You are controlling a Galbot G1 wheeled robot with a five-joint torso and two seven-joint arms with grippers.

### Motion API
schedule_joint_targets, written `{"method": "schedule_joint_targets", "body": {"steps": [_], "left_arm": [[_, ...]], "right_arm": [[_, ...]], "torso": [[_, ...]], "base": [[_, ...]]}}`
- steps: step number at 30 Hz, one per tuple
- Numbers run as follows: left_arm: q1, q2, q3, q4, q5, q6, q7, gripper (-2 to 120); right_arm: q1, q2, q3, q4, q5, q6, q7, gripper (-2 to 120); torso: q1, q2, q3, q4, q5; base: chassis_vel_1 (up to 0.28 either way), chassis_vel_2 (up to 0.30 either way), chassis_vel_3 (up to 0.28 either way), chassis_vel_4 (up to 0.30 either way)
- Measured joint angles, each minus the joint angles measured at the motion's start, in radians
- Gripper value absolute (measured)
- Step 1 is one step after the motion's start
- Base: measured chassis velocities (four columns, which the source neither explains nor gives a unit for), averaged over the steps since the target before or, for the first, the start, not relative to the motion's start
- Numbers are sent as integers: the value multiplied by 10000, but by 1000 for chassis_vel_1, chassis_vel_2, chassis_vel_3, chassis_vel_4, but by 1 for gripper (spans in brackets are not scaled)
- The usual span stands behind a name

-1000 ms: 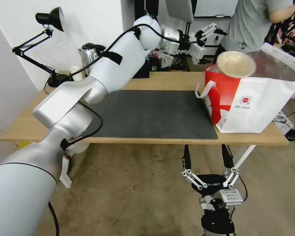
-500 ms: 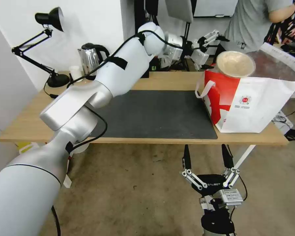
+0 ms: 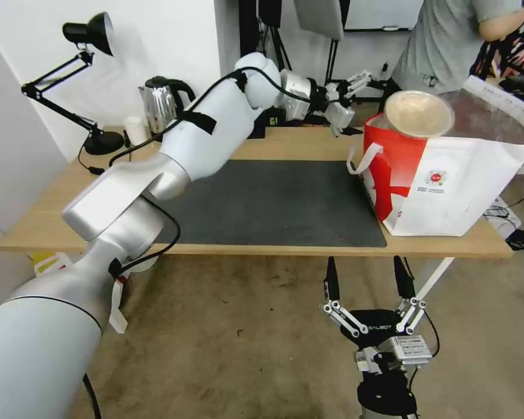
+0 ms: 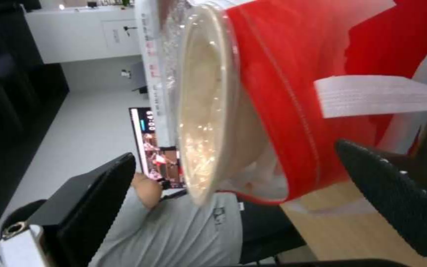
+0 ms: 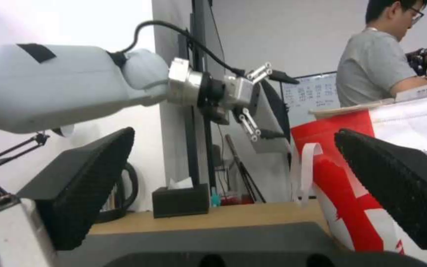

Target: Pick up the trash from the table and place it into the takeout bag.

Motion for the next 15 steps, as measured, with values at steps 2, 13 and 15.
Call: {"method": "schedule_joint_targets", "body": {"steps": [2, 13, 15], "left_arm": [[48, -68, -42, 57, 86, -5, -7, 100], [177, -357, -424, 349, 729, -10, -1241, 100], [118, -401, -478, 361, 858, -11, -1598, 100]], "right_arm": [[0, 0, 1, 0, 0, 0, 0, 100], [0, 0, 0, 0, 0, 0, 0, 100], [0, 0, 0, 0, 0, 0, 0, 100]], "torso": [[0, 0, 0, -1, 0], [0, 0, 0, 0, 0], [0, 0, 0, 0, 1]], "base": [[0, 0, 0, 0], [0, 0, 0, 0], [0, 0, 0, 0]]}}
